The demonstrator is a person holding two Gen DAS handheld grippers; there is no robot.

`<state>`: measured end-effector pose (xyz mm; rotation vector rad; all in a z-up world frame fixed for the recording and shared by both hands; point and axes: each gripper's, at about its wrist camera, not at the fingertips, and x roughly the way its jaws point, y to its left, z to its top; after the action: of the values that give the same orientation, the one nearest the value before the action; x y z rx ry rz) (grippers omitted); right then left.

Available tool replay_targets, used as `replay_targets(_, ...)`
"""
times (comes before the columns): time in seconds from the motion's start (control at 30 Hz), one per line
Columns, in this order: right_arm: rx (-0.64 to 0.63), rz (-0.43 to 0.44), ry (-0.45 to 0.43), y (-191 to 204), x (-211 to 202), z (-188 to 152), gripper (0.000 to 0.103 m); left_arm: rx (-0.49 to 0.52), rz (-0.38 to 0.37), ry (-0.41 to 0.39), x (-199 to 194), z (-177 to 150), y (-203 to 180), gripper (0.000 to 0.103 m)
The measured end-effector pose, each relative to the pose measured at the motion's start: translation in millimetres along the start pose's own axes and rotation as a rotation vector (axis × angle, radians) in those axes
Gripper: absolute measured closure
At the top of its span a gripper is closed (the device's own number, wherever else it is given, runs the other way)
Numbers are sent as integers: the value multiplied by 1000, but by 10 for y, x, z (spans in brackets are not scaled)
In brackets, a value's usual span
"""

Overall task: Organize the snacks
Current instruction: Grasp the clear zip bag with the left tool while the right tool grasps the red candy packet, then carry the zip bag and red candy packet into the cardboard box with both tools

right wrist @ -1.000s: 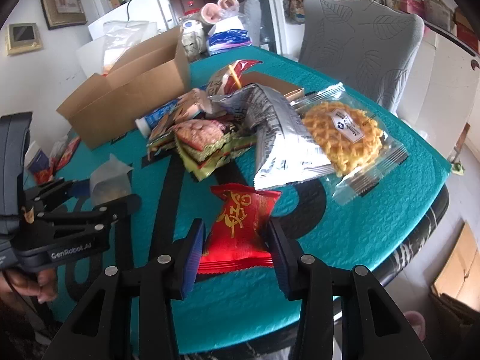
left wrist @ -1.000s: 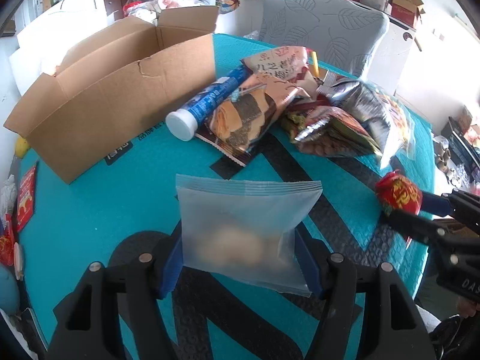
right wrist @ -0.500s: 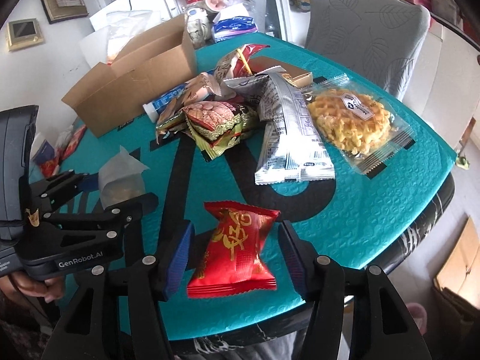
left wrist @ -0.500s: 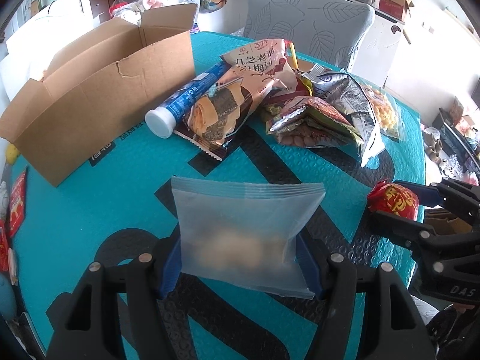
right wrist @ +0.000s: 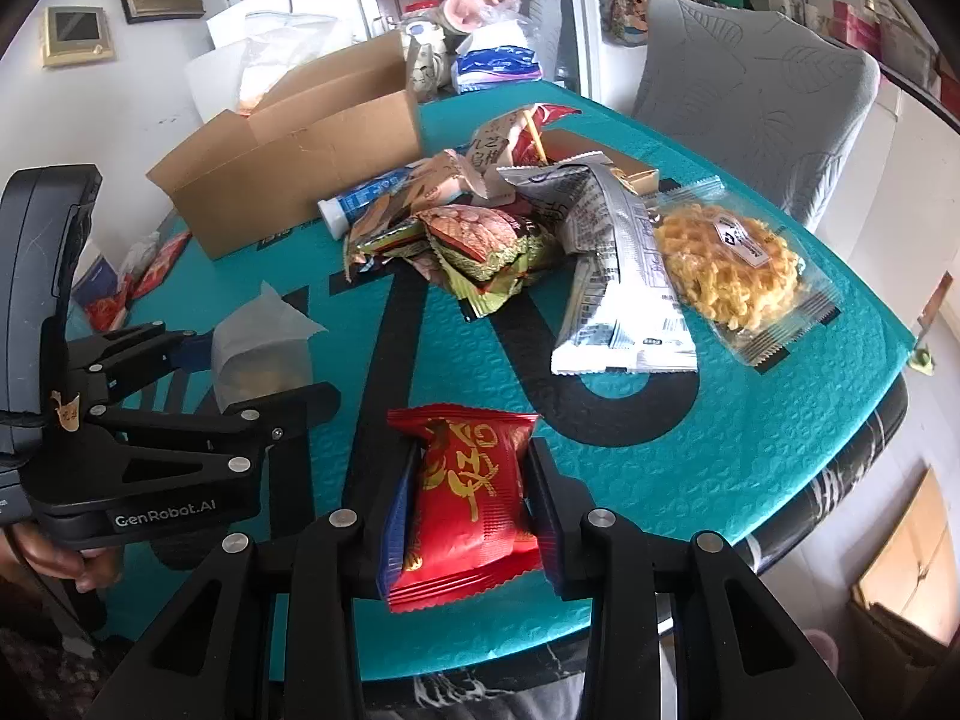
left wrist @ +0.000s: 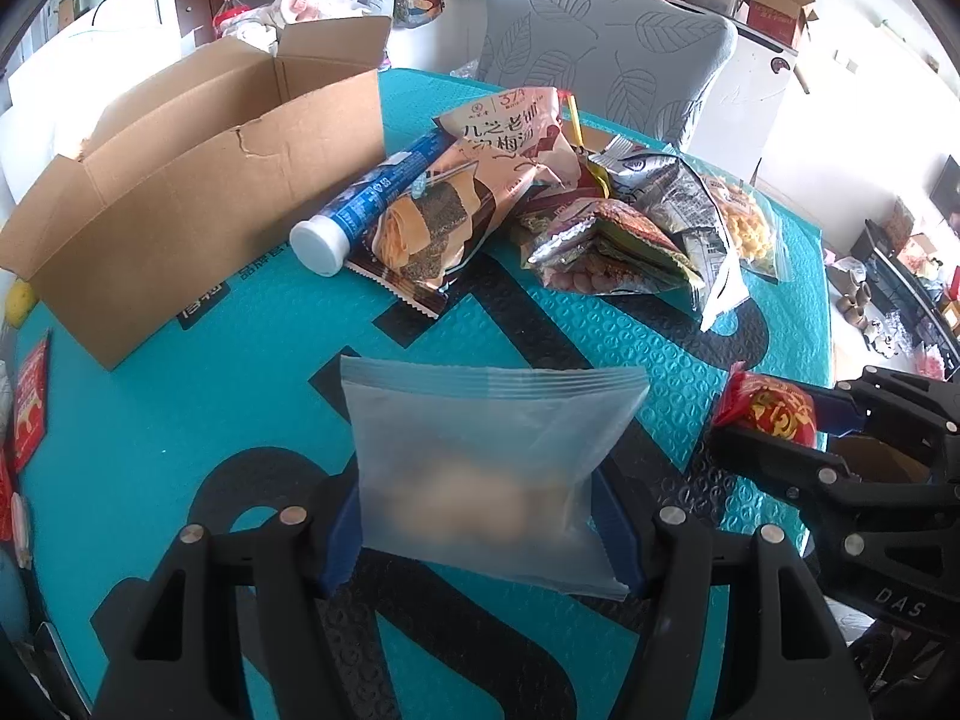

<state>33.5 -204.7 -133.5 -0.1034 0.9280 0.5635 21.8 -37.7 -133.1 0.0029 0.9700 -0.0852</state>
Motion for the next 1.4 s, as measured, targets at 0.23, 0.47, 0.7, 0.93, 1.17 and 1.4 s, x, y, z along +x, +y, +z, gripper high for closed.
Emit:
replay_targets(0.23,-40,57,-22,200,-52,47,68,-24,31,-43,-215,-28,95,38)
replay_targets(0.47,-94,124,-59,450,-115,154,68,-86,92,-102,-525,-65,284,38)
replay_targets(0.7,-150,187,-112,684,-210,357,68,-130,128,-182,-861,37,460,38)
replay_targets(0.93,-197,226,-184,854,-345,672,68,-159,162,-272,-1161,238,623,38)
replay_targets(1.17,-245,239,-245,982,-452,1018,68,-166,188,-362,-1381,504,749,38)
replay_targets(1.4,-281,237,-309,1080,-547,1394,68,-173,207,-445,-1521,798,921,38)
